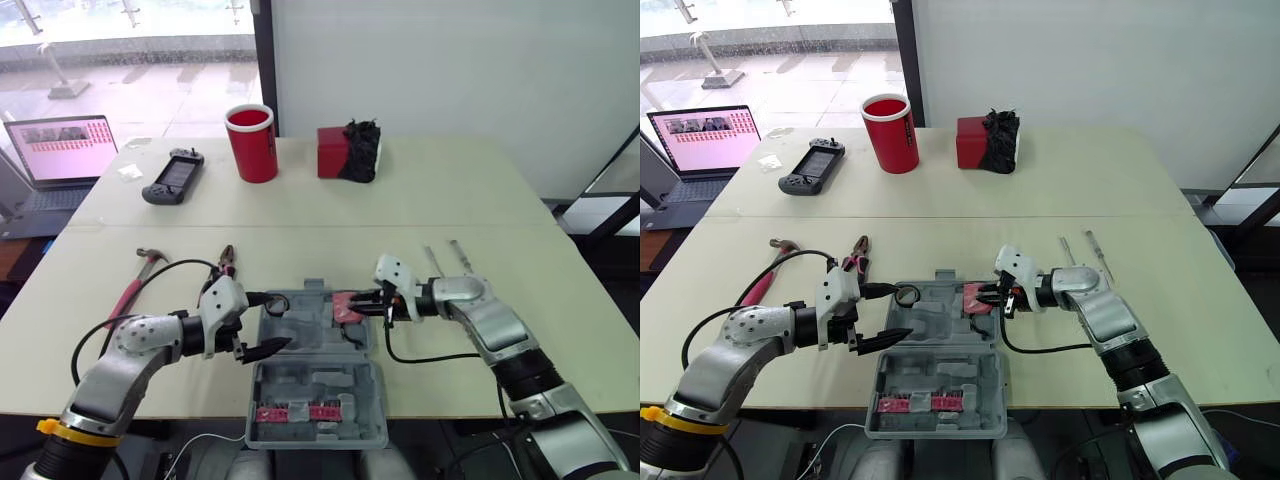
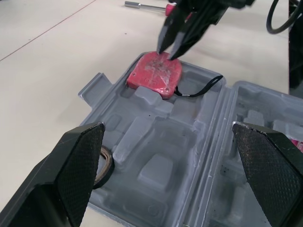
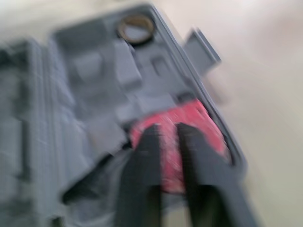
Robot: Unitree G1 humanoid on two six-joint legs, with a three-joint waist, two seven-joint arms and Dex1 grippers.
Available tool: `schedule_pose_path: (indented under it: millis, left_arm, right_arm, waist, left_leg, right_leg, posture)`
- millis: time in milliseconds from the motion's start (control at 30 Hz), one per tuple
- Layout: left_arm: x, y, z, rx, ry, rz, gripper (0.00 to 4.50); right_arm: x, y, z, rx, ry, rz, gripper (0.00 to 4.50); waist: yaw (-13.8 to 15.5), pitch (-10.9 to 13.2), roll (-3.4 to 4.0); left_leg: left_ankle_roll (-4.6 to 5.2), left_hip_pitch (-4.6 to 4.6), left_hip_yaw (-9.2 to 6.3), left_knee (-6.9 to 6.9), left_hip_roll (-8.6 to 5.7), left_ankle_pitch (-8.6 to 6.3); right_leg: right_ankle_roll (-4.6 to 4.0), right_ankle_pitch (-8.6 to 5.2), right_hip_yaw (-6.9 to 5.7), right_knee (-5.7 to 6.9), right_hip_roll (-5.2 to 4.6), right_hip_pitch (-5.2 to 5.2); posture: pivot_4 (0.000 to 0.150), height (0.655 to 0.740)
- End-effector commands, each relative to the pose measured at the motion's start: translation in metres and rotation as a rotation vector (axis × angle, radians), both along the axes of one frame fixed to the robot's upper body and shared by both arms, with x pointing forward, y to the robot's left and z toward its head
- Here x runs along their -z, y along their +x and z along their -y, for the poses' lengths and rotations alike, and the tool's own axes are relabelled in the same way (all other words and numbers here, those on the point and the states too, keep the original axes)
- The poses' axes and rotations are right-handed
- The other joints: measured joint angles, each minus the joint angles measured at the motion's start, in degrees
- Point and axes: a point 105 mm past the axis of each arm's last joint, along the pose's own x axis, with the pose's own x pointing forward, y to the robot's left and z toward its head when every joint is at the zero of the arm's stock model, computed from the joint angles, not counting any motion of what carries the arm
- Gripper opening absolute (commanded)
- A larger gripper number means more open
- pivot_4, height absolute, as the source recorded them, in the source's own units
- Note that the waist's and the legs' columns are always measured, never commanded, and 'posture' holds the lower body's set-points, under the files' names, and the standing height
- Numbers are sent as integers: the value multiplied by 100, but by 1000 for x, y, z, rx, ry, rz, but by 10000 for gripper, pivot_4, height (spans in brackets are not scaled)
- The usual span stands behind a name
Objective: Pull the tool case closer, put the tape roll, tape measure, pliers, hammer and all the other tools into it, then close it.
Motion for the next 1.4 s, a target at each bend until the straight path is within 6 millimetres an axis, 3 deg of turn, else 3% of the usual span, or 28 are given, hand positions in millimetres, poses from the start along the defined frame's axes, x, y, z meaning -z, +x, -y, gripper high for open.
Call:
schedule_pose_path:
  millis: [33, 333, 533, 800, 933, 1100, 1200, 1400]
  left_arm:
    - [-8, 0, 1, 15, -1, 32, 45000]
    - [-8, 1, 2, 20, 1, 36, 45000]
    - [-8, 1, 2, 20, 3, 37, 45000]
    - [-8, -1, 0, 22, 14, 32, 45000]
    - [-8, -1, -2, 21, 19, 30, 45000]
    - [-8, 1, -8, 0, 13, 26, 45000]
    - [-4, 5, -16, -40, 18, 31, 45000]
    - [5, 9, -61, -224, 6, 40, 45000]
  right_arm:
    - [-18, 1, -2, -19, 11, 69, 13059]
    - [1, 9, 3, 4, -82, 102, 13059]
    - [40, 7, 18, 31, -171, 36, 13059]
    - [77, -1, 29, 93, -78, -64, 13059]
    - [68, -1, 23, 79, -21, -42, 13059]
    - [23, 9, 15, 100, 128, 79, 13059]
    - [-4, 16, 30, 218, 235, 97, 13059]
    - [-9, 1, 77, 378, 256, 115, 41769]
  waist:
    - [1, 0, 0]
    - [0, 0, 0]
    - [0, -1, -2]
    - [-3, -8, -11]
    - [-1, -9, -9]
    - [-1, -7, -7]
    - [-5, -2, 3]
    - [14, -3, 1]
  left_leg:
    - [0, 0, 0, 0, 0, 0]
    - [0, 0, 0, 0, 0, 0]
    - [0, 5, 0, 0, 0, 0]
    - [0, 79, 0, -8, 0, -1]
    - [0, 82, 0, -9, 0, -1]
    - [0, 81, 0, -9, 0, -1]
    - [0, 72, 0, -9, 0, -1]
    - [0, 69, 0, -16, 0, -1]
  right_leg:
    - [0, 0, 0, 0, 0, 0]
    - [0, 0, 0, -1, 0, 0]
    - [0, 0, 0, -1, 0, 5]
    - [-18, -13, 1, -18, 0, 85]
    - [-18, -13, 1, -17, 0, 89]
    - [-17, -13, 1, -16, 0, 86]
    - [-17, -12, 2, -14, 0, 75]
    - [-18, -17, 2, -15, -1, 72]
  posture:
    - [1500, 7400]
    - [1500, 7400]
    - [1500, 7400]
    - [1500, 7400]
    - [1500, 7400]
    - [1500, 7400]
    - [1500, 7400]
    - [1500, 7400]
